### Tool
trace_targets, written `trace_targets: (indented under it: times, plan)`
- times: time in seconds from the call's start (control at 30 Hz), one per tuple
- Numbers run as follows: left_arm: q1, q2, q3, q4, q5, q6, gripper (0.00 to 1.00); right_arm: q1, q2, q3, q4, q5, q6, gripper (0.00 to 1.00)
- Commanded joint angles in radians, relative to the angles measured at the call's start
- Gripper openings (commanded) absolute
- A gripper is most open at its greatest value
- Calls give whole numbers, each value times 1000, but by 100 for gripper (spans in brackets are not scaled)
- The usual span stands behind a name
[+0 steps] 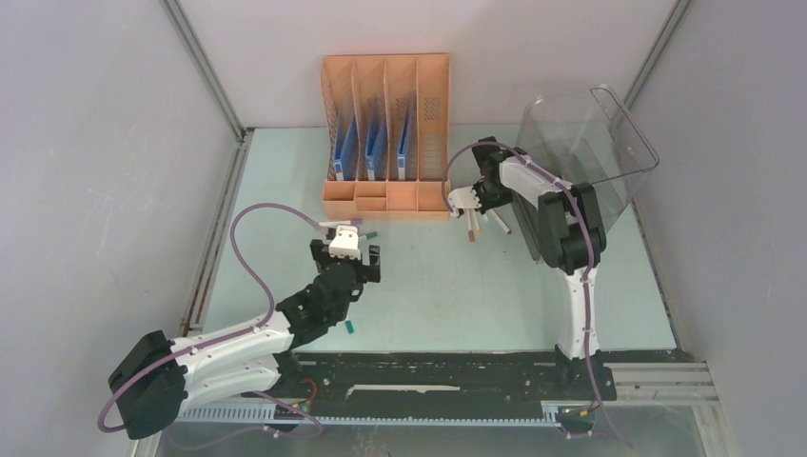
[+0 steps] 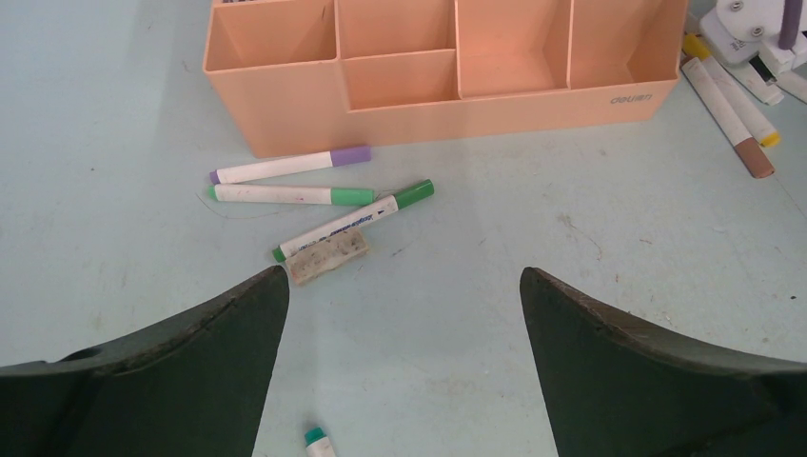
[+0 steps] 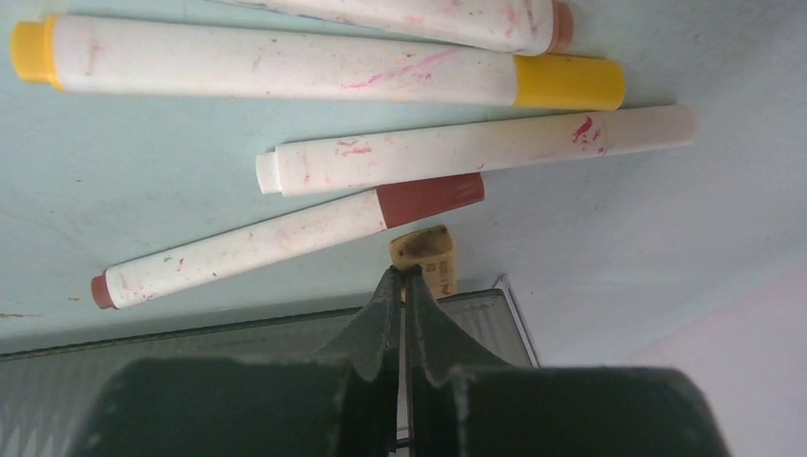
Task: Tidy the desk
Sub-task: Move the stationery to the center of the board.
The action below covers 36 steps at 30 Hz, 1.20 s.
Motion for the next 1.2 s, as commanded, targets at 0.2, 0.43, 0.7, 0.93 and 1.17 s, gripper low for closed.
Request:
trace_targets:
  times: [0.2,0.43,0.7,0.93,1.17]
  plan:
    - [5,-3,18,23,-29,12,100,-6,-108,-125,-16,-138,62,1]
    - [5,-10,13,26,-31,11,100,-8,-141,-131,-22,-155,84,0]
    - [5,-9,14,26,-31,12,100,-14,-189,-88,-72,-193,104,14]
    - [5,-9,14,26,-30,12,100,-23,-177,-70,-59,-172,124,39]
    - [6,-13,11,27,-31,12,100,-31,-109,-42,-21,-124,118,56]
